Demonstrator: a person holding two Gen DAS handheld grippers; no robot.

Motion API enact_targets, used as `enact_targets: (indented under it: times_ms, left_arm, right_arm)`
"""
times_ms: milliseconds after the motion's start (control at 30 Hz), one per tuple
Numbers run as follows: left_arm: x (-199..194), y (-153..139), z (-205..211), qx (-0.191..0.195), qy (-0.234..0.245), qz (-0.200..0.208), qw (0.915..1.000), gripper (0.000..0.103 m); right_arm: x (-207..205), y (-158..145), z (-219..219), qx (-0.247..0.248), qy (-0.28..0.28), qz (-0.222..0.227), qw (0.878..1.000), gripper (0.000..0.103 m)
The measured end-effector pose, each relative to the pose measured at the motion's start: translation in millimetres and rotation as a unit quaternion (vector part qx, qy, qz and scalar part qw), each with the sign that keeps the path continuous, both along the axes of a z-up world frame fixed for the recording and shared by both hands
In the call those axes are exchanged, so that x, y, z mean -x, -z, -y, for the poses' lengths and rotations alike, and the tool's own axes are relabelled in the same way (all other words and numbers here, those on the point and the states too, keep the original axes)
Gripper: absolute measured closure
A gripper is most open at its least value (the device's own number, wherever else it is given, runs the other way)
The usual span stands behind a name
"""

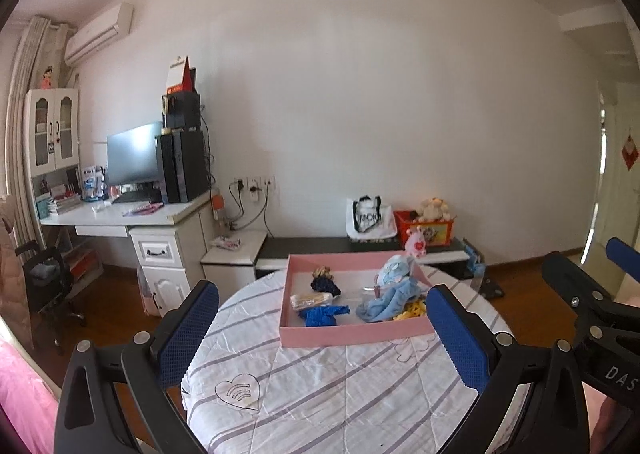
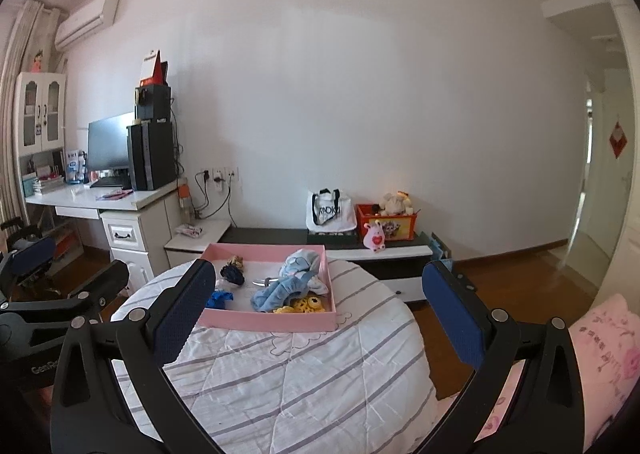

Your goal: Organize soft objects

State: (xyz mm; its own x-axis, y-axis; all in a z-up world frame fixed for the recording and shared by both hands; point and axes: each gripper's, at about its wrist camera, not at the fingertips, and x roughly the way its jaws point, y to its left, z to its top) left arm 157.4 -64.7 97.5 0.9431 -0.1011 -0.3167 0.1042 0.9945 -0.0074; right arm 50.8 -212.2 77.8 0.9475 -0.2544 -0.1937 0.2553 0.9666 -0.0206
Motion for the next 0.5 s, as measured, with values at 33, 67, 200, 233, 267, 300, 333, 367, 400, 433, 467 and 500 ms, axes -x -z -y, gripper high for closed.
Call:
enact_targets:
  times_ms: [33, 67, 200, 233, 267, 300, 333, 367, 400, 433, 467, 500]
  left_arm:
    - [3, 1, 1, 0.001, -0.001, 0.004, 1.0, 0.0]
    - [8, 1, 1, 0.001, -0.003, 0.01, 0.9999, 0.0]
    - [22, 3, 0, 0.003, -0.006, 0.026, 0.9996, 0.0]
    - [25, 4, 0, 0.004, -0.006, 0.03, 0.9995, 0.0]
    - [28, 4, -1, 0.004, -0.006, 0.033, 0.9994, 0.0]
    - [29, 5, -1, 0.004, -0.006, 0.035, 0.9994, 0.0]
    - [32, 6, -2, 0.005, -0.005, 0.037, 0.9993, 0.0]
    - [32, 7, -2, 0.006, -0.005, 0.037, 0.9993, 0.0]
    - [33, 8, -2, 0.007, -0.005, 0.036, 0.9993, 0.0]
    - [33, 8, -2, 0.007, -0.005, 0.035, 0.9993, 0.0]
    - [33, 8, -3, 0.008, -0.005, 0.034, 0.9994, 0.0]
    - [32, 9, -3, 0.008, -0.005, 0.033, 0.9994, 0.0]
  right_arm:
    - [3, -1, -2, 0.004, 0.002, 0.004, 1.0, 0.0]
    - [7, -2, -4, 0.01, 0.006, 0.01, 1.0, 0.0]
    - [18, -5, -9, 0.022, 0.017, 0.024, 0.999, 0.0]
    - [20, -5, -10, 0.024, 0.019, 0.027, 0.999, 0.0]
    - [22, -5, -10, 0.024, 0.02, 0.028, 0.999, 0.0]
    - [24, -5, -10, 0.023, 0.021, 0.03, 0.999, 0.0]
    - [25, -5, -10, 0.02, 0.022, 0.031, 0.999, 0.0]
    - [26, -6, -10, 0.02, 0.021, 0.032, 0.999, 0.0]
    - [27, -6, -9, 0.02, 0.021, 0.033, 0.999, 0.0]
    - [27, -6, -9, 0.02, 0.022, 0.033, 0.999, 0.0]
    - [27, -5, -9, 0.021, 0.023, 0.033, 0.999, 0.0]
    - [28, -5, -9, 0.022, 0.024, 0.033, 0.999, 0.0]
